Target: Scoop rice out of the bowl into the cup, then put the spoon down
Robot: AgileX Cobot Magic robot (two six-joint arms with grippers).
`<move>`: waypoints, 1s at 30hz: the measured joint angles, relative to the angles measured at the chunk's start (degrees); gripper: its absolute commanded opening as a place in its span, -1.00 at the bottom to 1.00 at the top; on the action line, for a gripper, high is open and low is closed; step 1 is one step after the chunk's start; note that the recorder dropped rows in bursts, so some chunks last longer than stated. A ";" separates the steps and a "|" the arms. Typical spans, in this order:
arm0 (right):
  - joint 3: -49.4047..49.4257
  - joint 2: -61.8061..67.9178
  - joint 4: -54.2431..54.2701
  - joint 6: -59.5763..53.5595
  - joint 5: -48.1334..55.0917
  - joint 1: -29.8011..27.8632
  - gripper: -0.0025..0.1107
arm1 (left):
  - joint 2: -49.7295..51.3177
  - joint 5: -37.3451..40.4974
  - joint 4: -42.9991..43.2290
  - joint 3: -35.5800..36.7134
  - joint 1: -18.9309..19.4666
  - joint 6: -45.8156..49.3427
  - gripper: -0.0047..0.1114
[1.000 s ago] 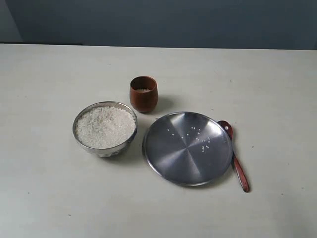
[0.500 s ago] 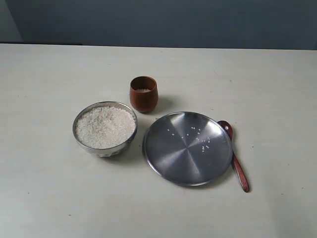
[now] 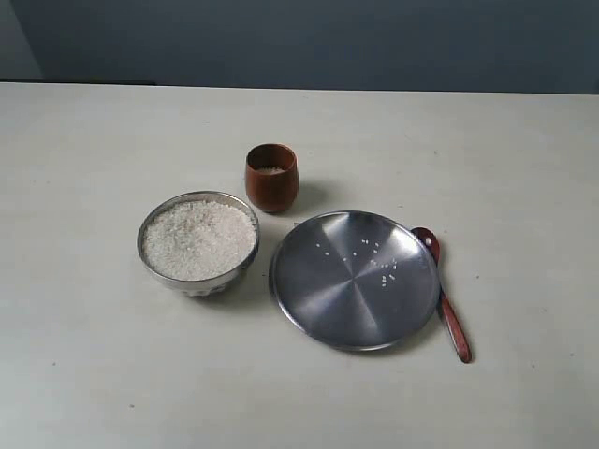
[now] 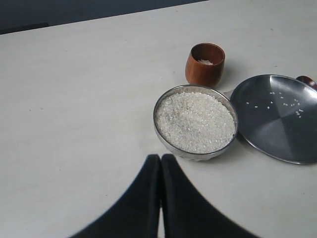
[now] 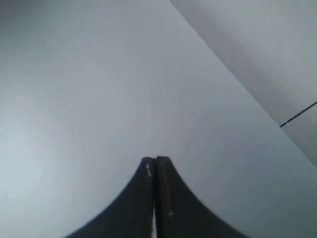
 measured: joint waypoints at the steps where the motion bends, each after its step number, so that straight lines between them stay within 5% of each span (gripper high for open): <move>1: 0.00 0.00 -0.58 2.29 -0.09 0.00 -0.95 | 0.00 0.00 0.00 0.00 0.00 0.00 -0.91; 8: -2.35 0.00 -12.54 15.45 4.78 0.00 -0.95 | 0.00 0.00 0.00 0.00 0.00 0.00 -0.91; 21: -30.55 12.94 -35.67 16.86 35.09 5.41 -0.96 | 0.00 -0.27 0.00 0.00 0.00 0.00 -0.91; 30: -42.00 28.99 -34.94 0.55 59.99 16.78 -0.96 | 0.00 -0.26 0.00 0.00 0.00 0.00 -0.91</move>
